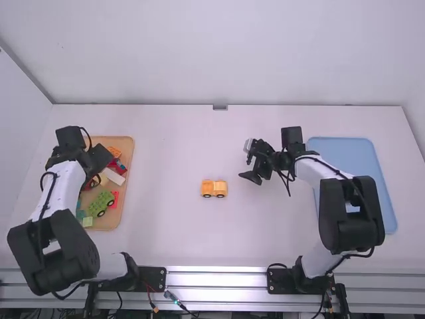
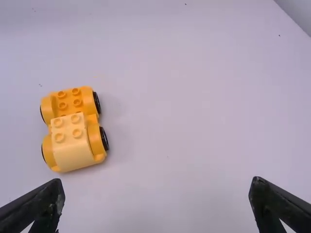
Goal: Assemble lego blocks to make yellow taxi
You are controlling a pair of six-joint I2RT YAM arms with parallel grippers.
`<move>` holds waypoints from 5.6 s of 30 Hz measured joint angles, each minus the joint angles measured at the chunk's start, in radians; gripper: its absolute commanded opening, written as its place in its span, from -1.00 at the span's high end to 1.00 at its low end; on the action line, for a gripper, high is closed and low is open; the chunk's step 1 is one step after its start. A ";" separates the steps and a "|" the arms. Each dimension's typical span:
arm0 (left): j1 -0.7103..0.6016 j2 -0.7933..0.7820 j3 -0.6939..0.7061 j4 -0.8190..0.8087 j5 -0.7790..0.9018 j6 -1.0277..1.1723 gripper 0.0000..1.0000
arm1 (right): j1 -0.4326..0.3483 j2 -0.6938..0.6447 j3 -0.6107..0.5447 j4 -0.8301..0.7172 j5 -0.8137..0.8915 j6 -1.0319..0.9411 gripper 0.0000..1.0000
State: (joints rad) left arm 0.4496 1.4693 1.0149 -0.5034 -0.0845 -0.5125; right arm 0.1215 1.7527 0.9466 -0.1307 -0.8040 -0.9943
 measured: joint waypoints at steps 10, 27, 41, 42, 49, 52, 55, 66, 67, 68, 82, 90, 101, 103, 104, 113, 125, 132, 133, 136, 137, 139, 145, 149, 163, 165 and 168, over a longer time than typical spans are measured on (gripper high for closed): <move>0.011 0.261 0.247 -0.223 -0.047 -0.015 -0.98 | 0.008 0.000 0.000 0.027 0.008 0.027 -0.98; 0.011 0.401 0.244 -0.122 -0.052 -0.015 -0.44 | 0.012 0.000 0.000 0.022 0.031 0.051 -0.98; 0.011 0.401 0.153 -0.043 -0.140 -0.068 -0.29 | 0.012 0.000 0.000 0.022 0.048 0.050 -0.98; 0.011 0.401 0.149 -0.031 -0.142 -0.068 -0.30 | 0.012 0.000 0.000 0.022 0.048 0.051 -0.98; 0.011 0.401 0.108 0.054 -0.126 -0.037 -0.29 | 0.015 0.000 0.000 0.022 0.048 0.053 -0.98; 0.011 0.401 0.087 0.069 -0.119 -0.027 -0.21 | 0.021 0.000 0.000 0.022 0.048 0.050 -0.98; 0.011 0.401 0.084 0.071 -0.119 -0.021 -0.18 | 0.023 0.000 0.000 0.022 0.048 0.050 -0.98; 0.011 0.401 0.056 0.143 -0.119 -0.019 -0.13 | 0.022 0.000 0.000 0.019 0.048 0.052 -0.98; 0.011 0.401 0.051 0.150 -0.119 -0.019 -0.09 | 0.023 0.000 0.000 0.018 0.048 0.050 -0.98; 0.011 0.401 0.049 0.151 -0.118 -0.018 -0.09 | 0.023 0.000 0.000 0.018 0.048 0.052 -0.98; 0.011 0.401 0.032 0.173 -0.118 -0.019 0.04 | 0.022 0.000 0.000 0.015 0.048 0.050 -0.97; 0.011 0.401 0.012 0.219 -0.122 -0.019 -0.08 | 0.023 0.000 0.000 0.015 0.048 0.051 -0.98; 0.011 0.400 0.021 0.179 -0.122 -0.019 -0.13 | 0.023 0.000 0.000 0.016 0.048 0.053 -0.98; 0.011 0.399 0.021 0.183 -0.122 -0.019 -0.21 | 0.023 0.000 0.000 0.019 0.048 0.051 -0.98; 0.011 0.399 0.021 0.185 -0.122 -0.019 -0.24 | 0.022 0.000 0.000 0.020 0.048 0.053 -0.98; 0.011 0.400 0.021 0.213 -0.045 0.014 -0.32 | 0.023 0.000 0.000 0.019 0.049 0.052 -0.98; 0.015 0.400 0.061 0.109 -0.020 0.032 -0.53 | 0.022 0.000 0.000 0.021 0.048 0.050 -0.98; 0.015 0.400 0.148 0.011 -0.045 0.031 -0.51 | 0.023 0.000 0.000 0.022 0.048 0.053 -0.98; 0.015 0.400 0.158 -0.002 -0.048 0.031 -0.50 | 0.023 0.000 0.000 0.022 0.048 0.052 -0.98; 0.015 0.400 0.162 -0.008 -0.058 0.030 -0.43 | 0.022 0.000 0.000 0.021 0.049 0.051 -0.98; 0.015 0.400 0.162 -0.009 -0.064 0.029 -0.42 | 0.023 0.000 0.000 0.022 0.048 0.050 -0.98; 0.015 0.400 0.162 -0.008 -0.086 0.011 -0.41 | 0.023 0.000 0.000 0.022 0.048 0.050 -0.98; 0.016 0.400 0.121 0.047 -0.138 -0.034 -0.25 | 0.023 0.000 0.000 0.021 0.048 0.050 -0.98; 0.016 0.400 0.077 0.101 -0.138 -0.043 -0.22 | 0.023 0.000 0.000 0.021 0.048 0.048 -0.98; 0.016 0.400 -0.028 0.285 -0.120 -0.027 0.00 | 0.023 0.000 0.000 0.021 0.048 0.050 -0.98; 0.016 0.399 -0.034 0.307 -0.114 -0.018 0.05 | 0.023 0.000 0.000 0.021 0.049 0.050 -0.98; 0.016 0.400 -0.034 0.318 -0.102 -0.002 0.14 | 0.023 0.000 0.000 0.016 0.048 0.051 -0.98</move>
State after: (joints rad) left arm 0.4656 1.8690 0.9810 -0.1852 -0.1867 -0.5148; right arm 0.1440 1.7527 0.9466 -0.1146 -0.7555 -0.9436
